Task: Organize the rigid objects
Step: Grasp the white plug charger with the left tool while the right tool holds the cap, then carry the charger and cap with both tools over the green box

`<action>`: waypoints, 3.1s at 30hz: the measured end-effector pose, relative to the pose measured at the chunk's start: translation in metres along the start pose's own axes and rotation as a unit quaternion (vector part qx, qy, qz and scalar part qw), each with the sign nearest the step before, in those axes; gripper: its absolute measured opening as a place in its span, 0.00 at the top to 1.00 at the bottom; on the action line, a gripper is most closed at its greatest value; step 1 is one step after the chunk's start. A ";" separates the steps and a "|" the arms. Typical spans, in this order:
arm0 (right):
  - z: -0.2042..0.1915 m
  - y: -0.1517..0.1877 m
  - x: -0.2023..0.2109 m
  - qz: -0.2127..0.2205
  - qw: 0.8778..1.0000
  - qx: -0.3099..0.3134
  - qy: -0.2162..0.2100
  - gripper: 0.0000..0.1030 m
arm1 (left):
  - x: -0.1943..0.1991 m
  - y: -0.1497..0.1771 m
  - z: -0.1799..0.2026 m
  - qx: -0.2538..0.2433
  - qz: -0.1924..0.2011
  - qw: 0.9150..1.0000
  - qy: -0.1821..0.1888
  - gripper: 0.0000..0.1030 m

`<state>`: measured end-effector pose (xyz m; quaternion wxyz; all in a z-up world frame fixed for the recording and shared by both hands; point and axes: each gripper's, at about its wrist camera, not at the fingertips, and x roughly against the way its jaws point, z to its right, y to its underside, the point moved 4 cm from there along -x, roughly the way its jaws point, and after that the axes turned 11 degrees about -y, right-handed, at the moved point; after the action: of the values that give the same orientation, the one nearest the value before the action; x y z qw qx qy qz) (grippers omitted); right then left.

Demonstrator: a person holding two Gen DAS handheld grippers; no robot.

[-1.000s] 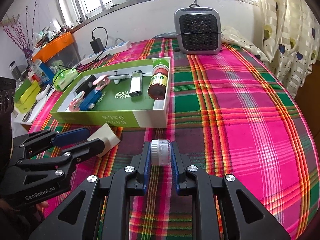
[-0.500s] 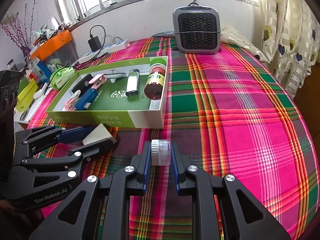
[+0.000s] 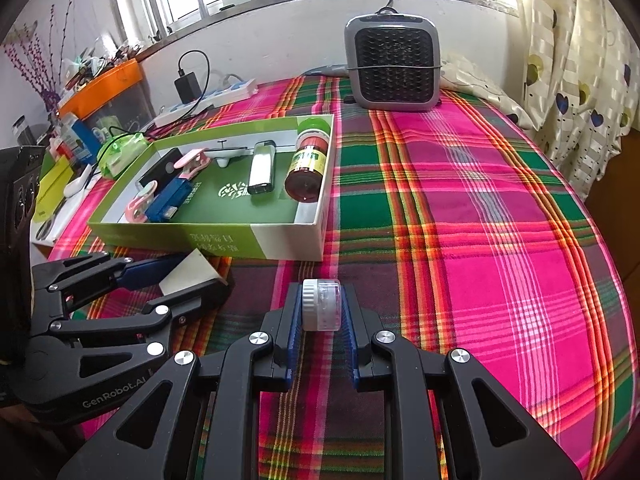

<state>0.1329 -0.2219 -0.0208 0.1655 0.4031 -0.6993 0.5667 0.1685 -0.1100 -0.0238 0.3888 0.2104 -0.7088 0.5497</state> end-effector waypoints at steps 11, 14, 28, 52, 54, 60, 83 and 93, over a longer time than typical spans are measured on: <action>0.000 -0.001 0.000 0.000 1.000 0.000 0.000 0.81 | 0.000 0.000 0.000 0.001 0.000 1.000 0.000 0.61; 0.000 -0.001 0.000 0.000 1.000 0.001 0.000 0.81 | 0.000 0.001 0.000 0.000 0.000 1.000 0.000 0.61; 0.000 0.000 0.000 0.000 1.000 0.000 0.000 0.81 | 0.001 0.001 -0.004 0.003 0.001 1.000 -0.009 0.68; -0.005 -0.001 0.000 0.000 1.000 0.014 -0.001 0.81 | 0.009 0.003 -0.006 0.010 0.008 1.000 -0.017 0.69; -0.006 -0.001 0.001 0.001 1.000 0.015 -0.001 0.81 | 0.011 0.003 -0.007 0.011 0.011 1.000 -0.018 0.69; -0.010 -0.005 0.006 0.008 1.000 0.021 0.001 0.81 | 0.021 0.002 -0.009 0.016 0.020 0.999 -0.021 0.69; -0.033 -0.041 0.025 0.045 0.997 0.057 -0.008 0.81 | 0.050 -0.024 -0.033 0.033 0.064 0.997 -0.040 0.69; -0.036 -0.063 0.010 0.042 0.997 0.065 -0.016 0.81 | 0.034 -0.036 -0.053 0.050 0.055 0.996 -0.041 0.69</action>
<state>0.1660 -0.1946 0.0390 0.1039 0.3923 -0.6794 0.6113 0.1907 -0.0667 0.0304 0.3175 0.2122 -0.7064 0.5960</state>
